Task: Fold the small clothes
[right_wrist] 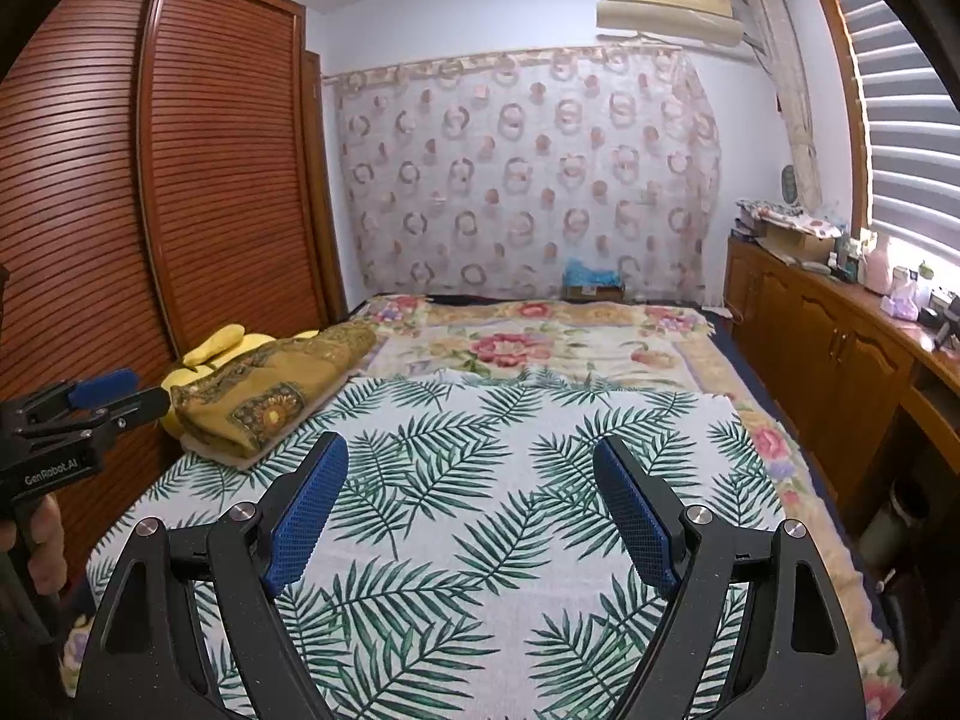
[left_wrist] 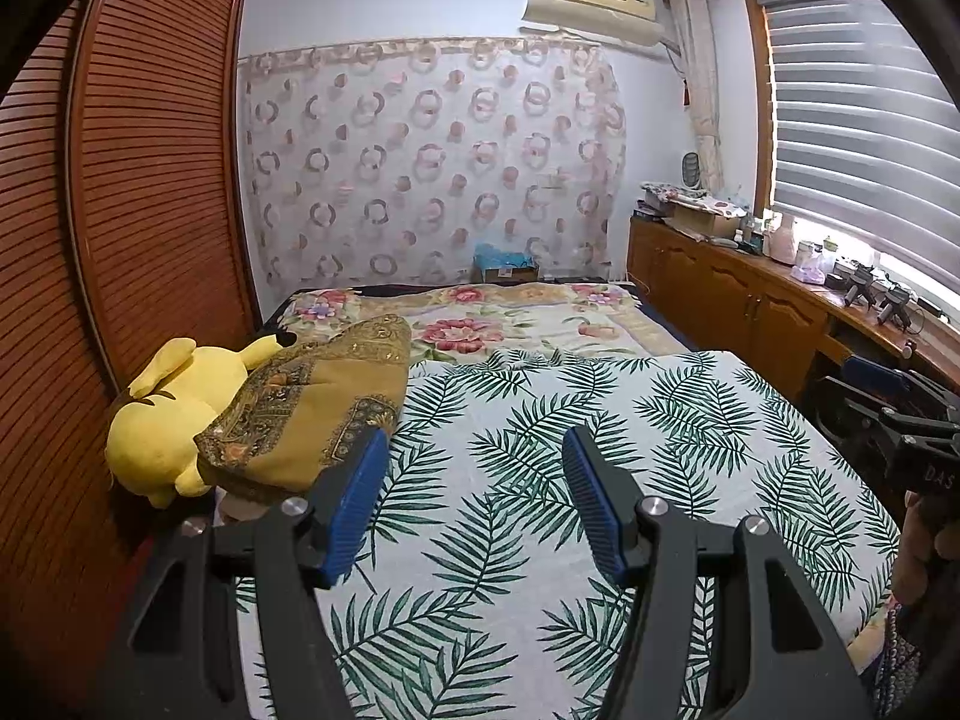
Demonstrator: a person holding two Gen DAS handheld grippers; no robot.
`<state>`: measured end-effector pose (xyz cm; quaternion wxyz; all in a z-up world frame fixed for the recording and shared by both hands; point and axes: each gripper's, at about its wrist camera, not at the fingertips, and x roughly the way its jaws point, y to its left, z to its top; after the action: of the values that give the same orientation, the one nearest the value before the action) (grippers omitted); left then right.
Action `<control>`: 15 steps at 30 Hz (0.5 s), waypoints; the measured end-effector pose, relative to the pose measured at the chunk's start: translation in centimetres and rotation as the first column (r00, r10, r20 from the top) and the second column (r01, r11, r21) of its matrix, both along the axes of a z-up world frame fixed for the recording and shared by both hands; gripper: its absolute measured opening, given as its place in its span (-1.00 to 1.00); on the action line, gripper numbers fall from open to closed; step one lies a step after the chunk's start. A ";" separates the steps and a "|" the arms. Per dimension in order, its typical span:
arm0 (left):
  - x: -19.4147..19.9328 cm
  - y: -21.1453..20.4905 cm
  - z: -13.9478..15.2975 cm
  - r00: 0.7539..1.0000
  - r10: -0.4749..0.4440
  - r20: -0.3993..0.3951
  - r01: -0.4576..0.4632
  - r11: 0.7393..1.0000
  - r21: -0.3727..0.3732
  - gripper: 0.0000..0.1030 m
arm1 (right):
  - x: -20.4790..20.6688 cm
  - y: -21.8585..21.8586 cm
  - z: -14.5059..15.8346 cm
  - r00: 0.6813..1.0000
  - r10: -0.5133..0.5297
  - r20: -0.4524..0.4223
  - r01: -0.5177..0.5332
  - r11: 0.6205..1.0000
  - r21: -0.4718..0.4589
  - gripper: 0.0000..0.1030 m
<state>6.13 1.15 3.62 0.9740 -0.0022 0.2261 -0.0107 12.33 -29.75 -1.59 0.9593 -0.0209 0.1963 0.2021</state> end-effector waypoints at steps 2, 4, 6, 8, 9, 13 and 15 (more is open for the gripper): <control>0.0 0.0 0.0 1.000 0.001 0.000 -0.001 1.000 0.001 0.17 | 0.0 0.0 0.0 1.000 -0.001 0.001 0.001 1.000 0.002 0.67; 0.0 0.0 0.0 1.000 0.001 0.000 -0.001 1.000 0.001 0.17 | 0.0 0.0 0.0 1.000 -0.001 0.001 0.001 1.000 0.001 0.67; 0.0 0.0 0.0 1.000 0.001 0.000 -0.001 1.000 0.001 0.17 | 0.0 0.0 0.0 1.000 -0.001 0.000 0.001 1.000 0.001 0.67; 0.0 0.1 0.0 1.000 0.002 0.002 -0.002 1.000 0.000 0.17 | 0.0 0.0 0.0 1.000 -0.002 0.000 0.002 1.000 0.003 0.67; 0.0 0.1 0.0 1.000 0.002 0.004 -0.002 1.000 -0.002 0.17 | 0.0 -0.1 0.1 1.000 -0.003 0.001 0.003 1.000 0.002 0.67; -0.1 0.2 0.0 1.000 0.010 0.004 -0.010 1.000 -0.003 0.17 | -0.1 -0.1 0.1 1.000 -0.004 0.000 0.004 1.000 0.001 0.67; -0.2 0.3 0.0 1.000 0.011 0.004 -0.011 1.000 -0.002 0.17 | -0.2 -0.1 0.1 1.000 -0.003 0.000 0.003 1.000 0.003 0.67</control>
<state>5.96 1.40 3.67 0.9745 -0.0046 0.2242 -0.0058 12.17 -29.90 -1.44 0.9596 -0.0190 0.1958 0.2009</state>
